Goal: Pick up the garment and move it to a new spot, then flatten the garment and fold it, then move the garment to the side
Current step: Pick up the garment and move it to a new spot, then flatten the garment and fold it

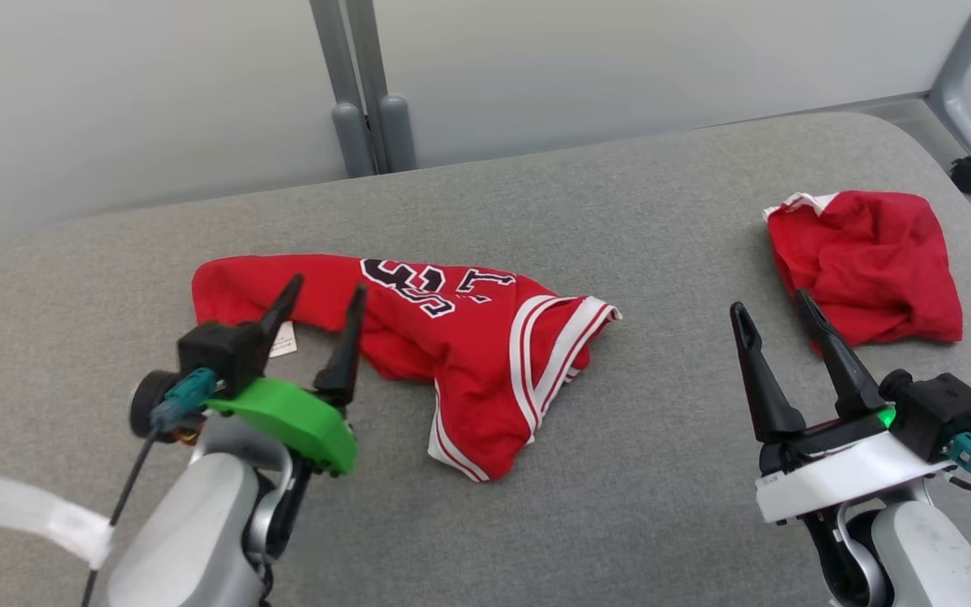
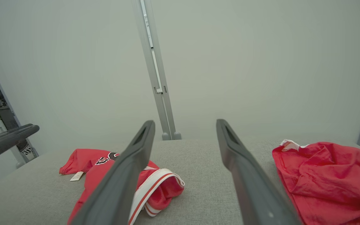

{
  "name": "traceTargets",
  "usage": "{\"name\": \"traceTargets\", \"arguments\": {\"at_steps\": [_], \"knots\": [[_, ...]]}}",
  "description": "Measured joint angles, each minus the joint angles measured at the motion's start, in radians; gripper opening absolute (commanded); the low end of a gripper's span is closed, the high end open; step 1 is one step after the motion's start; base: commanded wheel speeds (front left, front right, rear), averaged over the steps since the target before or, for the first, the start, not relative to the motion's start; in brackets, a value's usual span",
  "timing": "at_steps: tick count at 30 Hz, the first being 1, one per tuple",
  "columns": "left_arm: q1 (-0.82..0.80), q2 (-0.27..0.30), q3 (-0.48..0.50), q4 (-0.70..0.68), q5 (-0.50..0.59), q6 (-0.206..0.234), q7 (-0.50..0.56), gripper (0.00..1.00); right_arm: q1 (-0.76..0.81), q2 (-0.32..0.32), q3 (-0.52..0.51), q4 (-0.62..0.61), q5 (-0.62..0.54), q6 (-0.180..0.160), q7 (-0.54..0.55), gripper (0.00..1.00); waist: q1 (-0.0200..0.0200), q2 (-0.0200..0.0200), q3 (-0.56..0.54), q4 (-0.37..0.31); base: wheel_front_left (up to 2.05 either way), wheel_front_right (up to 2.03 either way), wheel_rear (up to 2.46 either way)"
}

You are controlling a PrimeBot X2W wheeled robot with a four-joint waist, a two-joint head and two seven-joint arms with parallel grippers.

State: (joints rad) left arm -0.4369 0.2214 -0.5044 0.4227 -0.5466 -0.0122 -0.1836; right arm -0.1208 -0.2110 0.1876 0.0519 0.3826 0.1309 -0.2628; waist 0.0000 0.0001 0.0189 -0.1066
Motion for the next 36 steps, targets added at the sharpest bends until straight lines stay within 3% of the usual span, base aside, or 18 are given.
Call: {"name": "traceTargets", "arguments": {"at_steps": [8,12,19,23,36], "knots": [[0.214,0.095,0.151,-0.153,-0.051,0.11,-0.058,1.0,0.036,-0.001,-0.027,0.035,0.009,0.0,0.0,1.0,0.0,0.0,-0.026,0.038,0.0,0.0,0.0],[0.328,0.104,0.21,-0.207,-0.05,0.126,-0.074,1.0,0.063,-0.003,-0.043,0.06,0.003,0.0,0.0,1.0,0.0,0.0,-0.036,0.046,0.0,0.0,0.0],[0.473,0.058,0.338,-0.352,0.077,0.125,-0.079,1.0,0.07,-0.009,-0.019,0.074,0.02,0.0,0.0,1.0,0.0,0.0,-0.041,0.047,0.0,0.0,0.0],[0.551,0.011,0.39,-0.378,0.123,0.095,-0.079,1.0,0.071,-0.005,-0.032,0.075,0.022,0.0,0.0,1.0,0.0,0.0,-0.038,0.048,0.0,0.0,0.0],[0.549,-0.073,0.467,-0.382,0.215,0.01,-0.079,1.0,0.073,-0.005,-0.015,0.096,0.014,0.0,0.0,1.0,0.0,0.0,-0.027,0.075,0.0,0.0,0.0]]}}
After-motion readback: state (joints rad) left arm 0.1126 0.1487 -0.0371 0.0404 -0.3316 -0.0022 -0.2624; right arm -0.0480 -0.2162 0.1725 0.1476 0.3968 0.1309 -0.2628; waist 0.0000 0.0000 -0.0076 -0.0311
